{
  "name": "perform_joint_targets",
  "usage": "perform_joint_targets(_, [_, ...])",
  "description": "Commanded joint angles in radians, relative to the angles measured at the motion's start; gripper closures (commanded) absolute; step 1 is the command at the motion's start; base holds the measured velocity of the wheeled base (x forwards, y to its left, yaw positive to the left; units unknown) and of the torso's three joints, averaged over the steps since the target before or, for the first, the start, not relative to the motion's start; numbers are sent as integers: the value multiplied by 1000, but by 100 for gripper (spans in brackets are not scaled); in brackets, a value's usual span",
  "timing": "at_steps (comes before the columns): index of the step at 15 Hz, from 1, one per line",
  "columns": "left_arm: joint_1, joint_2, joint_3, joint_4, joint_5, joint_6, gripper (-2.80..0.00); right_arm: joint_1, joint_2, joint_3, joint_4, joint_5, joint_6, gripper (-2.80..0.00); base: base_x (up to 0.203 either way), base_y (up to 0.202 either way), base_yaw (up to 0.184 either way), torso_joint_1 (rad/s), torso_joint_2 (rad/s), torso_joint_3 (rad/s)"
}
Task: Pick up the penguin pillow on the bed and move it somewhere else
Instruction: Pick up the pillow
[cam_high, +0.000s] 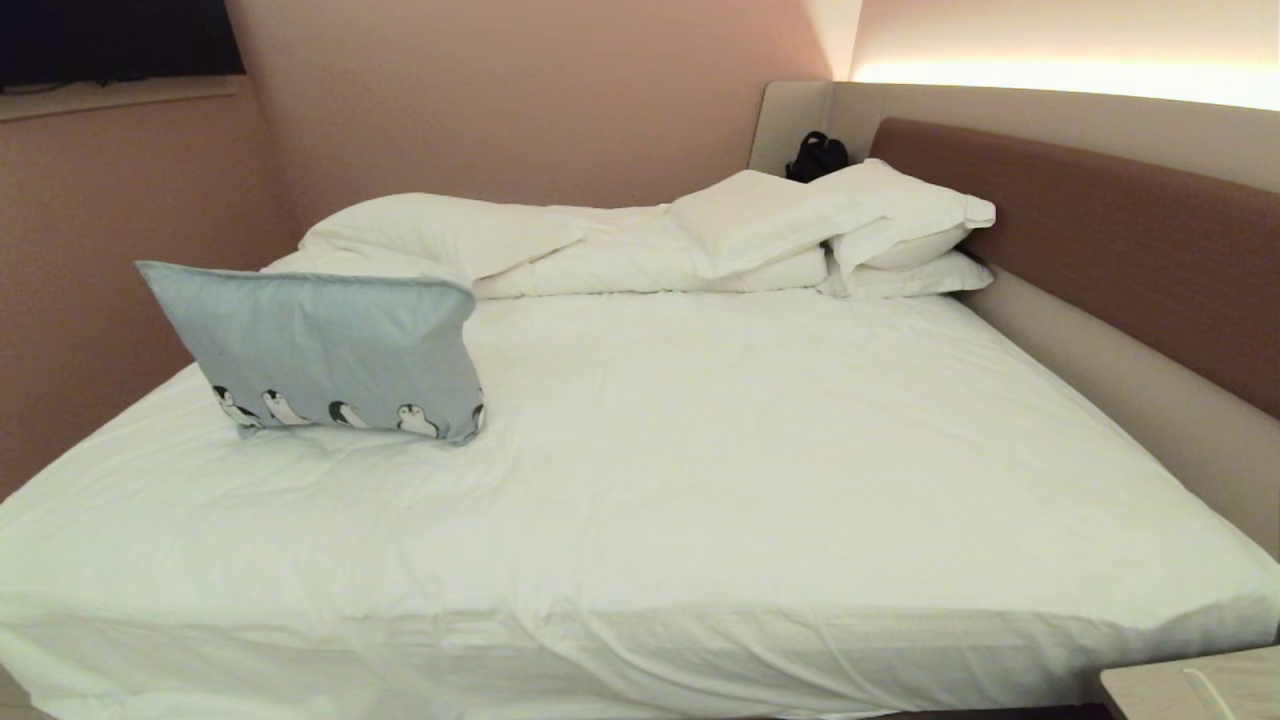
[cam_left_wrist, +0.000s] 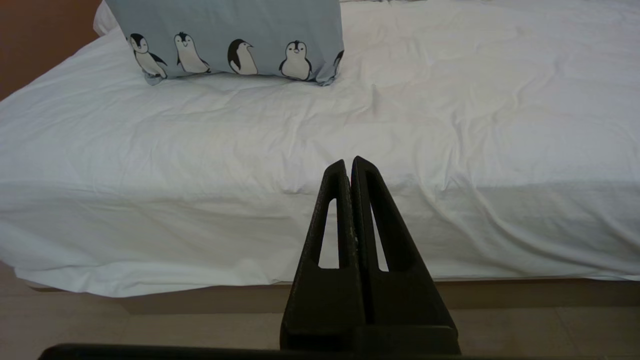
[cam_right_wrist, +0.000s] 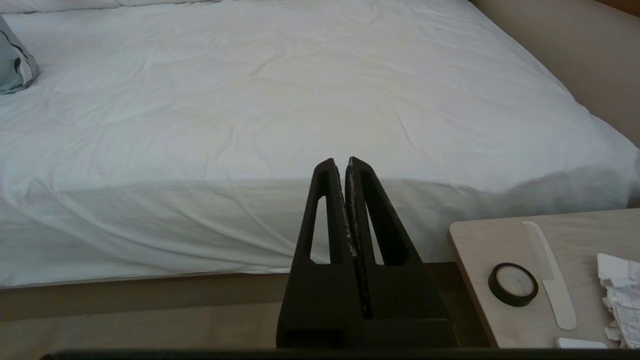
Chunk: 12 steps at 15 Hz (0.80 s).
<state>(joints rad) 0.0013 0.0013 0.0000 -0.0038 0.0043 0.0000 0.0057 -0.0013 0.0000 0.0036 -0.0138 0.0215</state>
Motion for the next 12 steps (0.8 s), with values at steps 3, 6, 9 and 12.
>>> perform_joint_targets(3, [0, 0, 0, -1, 0, 0, 0, 1, 1, 0, -1, 0, 0, 0, 0, 0, 0, 0, 0, 0])
perform_joint_targets(6, [0, 0, 0, -1, 0, 0, 0, 0, 1, 0, -1, 0, -2, 0, 0, 0, 0, 0, 0, 0])
perform_joint_targets(9, [0, 0, 0, -2, 0, -1, 0, 0, 1, 0, -1, 0, -2, 0, 0, 0, 0, 0, 0, 0])
perform_joint_targets(12, [0, 0, 0, -1, 0, -2, 0, 0, 1, 0, -1, 0, 0, 0, 0, 0, 0, 0, 0, 0])
